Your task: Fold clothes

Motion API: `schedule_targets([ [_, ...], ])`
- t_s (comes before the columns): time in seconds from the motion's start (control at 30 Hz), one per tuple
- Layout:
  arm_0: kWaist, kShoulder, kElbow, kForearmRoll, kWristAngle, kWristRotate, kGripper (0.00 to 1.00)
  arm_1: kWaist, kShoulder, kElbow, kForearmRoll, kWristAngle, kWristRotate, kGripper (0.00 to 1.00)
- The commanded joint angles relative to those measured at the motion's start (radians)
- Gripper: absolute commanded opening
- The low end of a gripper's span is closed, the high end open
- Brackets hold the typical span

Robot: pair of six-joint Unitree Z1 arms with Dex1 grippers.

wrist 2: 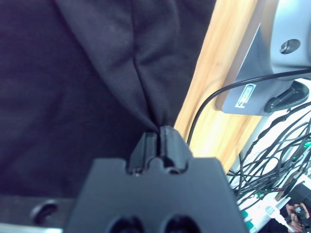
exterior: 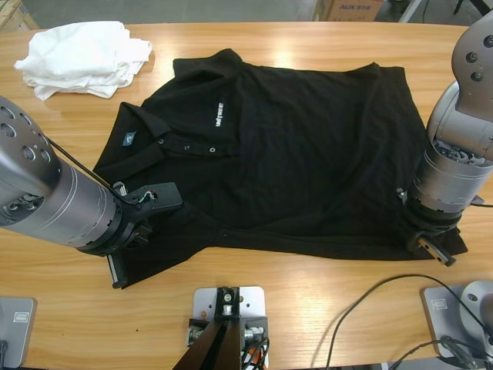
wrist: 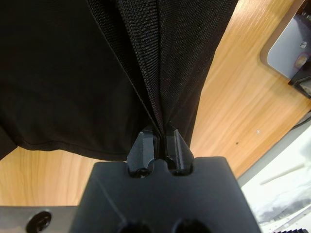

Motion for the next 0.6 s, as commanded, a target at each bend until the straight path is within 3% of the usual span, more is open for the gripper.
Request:
schedule_targets([
  [0.03, 0.011, -0.011, 0.027, 0.008, 0.010, 0.012, 0.000, 0.005, 0.000, 0.007, 0.013, -0.005, -0.029, 0.000],
  [0.23, 0.010, -0.009, 0.010, 0.008, 0.020, 0.010, 0.000, -0.009, -0.031, -0.102, 0.111, -0.123, -0.050, 0.000],
  [0.6, 0.093, 0.025, -0.147, 0.010, 0.076, 0.037, 0.000, -0.037, 0.015, -0.209, 0.081, -0.142, -0.162, 0.000],
])
